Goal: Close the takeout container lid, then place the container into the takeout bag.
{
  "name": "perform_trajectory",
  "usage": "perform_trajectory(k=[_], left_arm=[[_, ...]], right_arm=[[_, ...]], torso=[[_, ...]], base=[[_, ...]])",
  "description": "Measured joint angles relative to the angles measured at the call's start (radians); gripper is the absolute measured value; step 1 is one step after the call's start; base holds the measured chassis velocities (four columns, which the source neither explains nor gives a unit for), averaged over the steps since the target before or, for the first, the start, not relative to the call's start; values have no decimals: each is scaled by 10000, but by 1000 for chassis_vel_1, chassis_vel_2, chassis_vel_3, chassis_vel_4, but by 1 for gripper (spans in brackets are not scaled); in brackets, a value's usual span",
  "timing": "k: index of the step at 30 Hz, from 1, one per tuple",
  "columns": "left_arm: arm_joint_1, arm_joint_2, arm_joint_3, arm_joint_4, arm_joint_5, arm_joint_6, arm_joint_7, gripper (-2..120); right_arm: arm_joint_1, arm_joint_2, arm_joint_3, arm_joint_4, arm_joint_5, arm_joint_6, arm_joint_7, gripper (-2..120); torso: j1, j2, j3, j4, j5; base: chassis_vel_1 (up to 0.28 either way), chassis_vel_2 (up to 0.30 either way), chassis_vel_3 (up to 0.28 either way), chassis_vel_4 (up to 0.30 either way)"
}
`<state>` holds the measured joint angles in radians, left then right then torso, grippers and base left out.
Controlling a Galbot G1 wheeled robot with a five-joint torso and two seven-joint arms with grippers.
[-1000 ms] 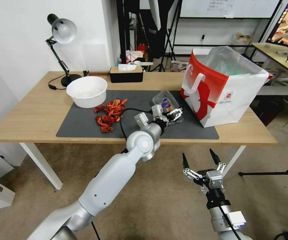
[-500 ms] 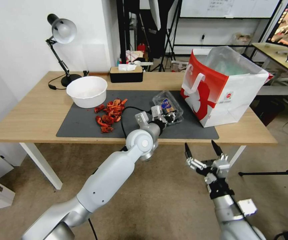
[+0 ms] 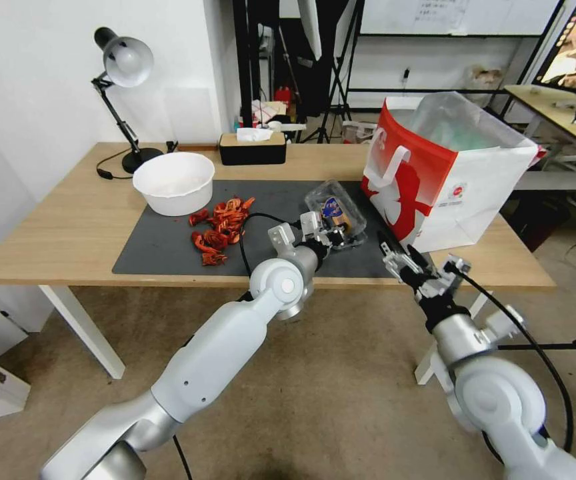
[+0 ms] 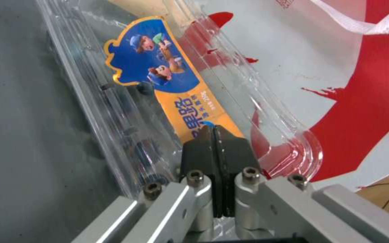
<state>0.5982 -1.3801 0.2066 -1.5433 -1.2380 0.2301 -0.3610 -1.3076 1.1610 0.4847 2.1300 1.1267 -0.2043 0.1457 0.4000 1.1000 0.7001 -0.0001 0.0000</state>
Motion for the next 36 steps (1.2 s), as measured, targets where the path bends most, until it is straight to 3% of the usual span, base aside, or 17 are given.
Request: perform_trajectory(k=[14,23,36], left_arm=[[-10,93,-90,-10,-93,-34,-42,0],[-10,136,-97,-18,-119,-47,-47,0],[-134,98,-54,125,-122,-47,-45,0]], right_arm=[[2351,-476,-392,-1090,2229,-2233,1193,100],[3352,-639,-671,-1697,2267,-3396,1904,100],[4436,-975,-1025,-2576,2143,-3936,2121,100]], torso=[[-1,-2,-1,1,0],[-1,-1,-1,1,-1],[-1,0,0,0,0]], base=[[0,0,0,0],[0,0,0,0],[0,0,0,0]])
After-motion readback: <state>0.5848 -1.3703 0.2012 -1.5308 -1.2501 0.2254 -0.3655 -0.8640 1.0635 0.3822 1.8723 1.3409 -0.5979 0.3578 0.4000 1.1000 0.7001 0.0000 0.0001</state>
